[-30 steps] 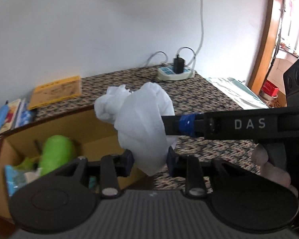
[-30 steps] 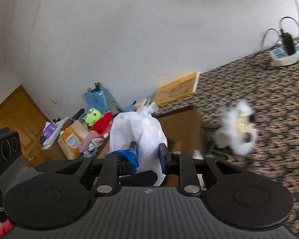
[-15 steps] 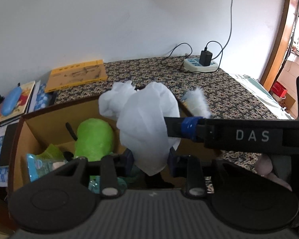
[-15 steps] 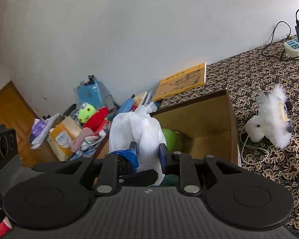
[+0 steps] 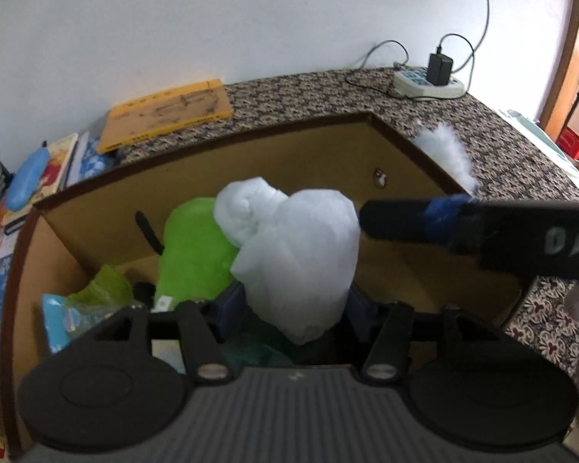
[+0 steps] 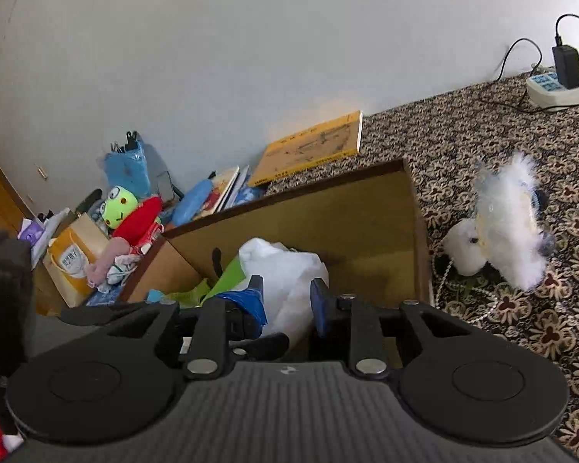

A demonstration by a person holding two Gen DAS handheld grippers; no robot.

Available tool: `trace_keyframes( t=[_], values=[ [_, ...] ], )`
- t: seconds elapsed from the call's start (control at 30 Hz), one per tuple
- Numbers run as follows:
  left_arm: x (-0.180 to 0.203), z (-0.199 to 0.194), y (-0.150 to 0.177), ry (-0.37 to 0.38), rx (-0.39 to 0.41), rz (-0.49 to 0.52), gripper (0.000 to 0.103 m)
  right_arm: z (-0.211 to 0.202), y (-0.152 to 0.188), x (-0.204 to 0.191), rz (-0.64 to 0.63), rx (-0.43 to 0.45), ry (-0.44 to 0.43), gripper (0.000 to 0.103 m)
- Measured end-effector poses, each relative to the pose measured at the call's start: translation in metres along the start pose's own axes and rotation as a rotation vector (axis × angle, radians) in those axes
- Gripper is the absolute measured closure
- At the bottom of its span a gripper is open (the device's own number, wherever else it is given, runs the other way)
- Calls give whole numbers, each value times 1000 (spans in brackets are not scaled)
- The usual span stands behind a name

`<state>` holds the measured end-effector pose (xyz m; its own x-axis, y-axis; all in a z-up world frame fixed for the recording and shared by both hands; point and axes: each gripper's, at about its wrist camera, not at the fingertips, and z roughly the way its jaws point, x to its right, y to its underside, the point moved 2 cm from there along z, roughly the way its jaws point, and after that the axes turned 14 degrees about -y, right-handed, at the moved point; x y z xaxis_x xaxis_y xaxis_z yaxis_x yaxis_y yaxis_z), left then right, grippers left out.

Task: Organize soft objects
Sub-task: 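Carry the white bag into the box and open the right gripper, then move the right gripper back to the white fluffy ball toy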

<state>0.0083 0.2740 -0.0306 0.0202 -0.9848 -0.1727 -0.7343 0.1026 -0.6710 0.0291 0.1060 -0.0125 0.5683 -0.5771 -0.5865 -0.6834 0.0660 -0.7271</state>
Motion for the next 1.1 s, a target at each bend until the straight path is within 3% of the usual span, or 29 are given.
trace_keyframes(
  t=[0.4,0.63,0.83,0.93,1.1],
  values=[
    [1,-12,-1,52,-14,-6,43,-46,-6,16,82,42,-26,92],
    [13,-44,-23,124,51,-29,43,-66,-48,46,-7,51,117,93],
    [60,-76,-45,239,117,-14,43,-49,-87,85,-130,-103,160,92],
    [97,-79,-52,264,117,3,43,-31,-102,103,-168,-208,108,92],
    [157,-65,-55,242,96,19,43,-1,-122,114,-276,-375,23,92]
  ],
)
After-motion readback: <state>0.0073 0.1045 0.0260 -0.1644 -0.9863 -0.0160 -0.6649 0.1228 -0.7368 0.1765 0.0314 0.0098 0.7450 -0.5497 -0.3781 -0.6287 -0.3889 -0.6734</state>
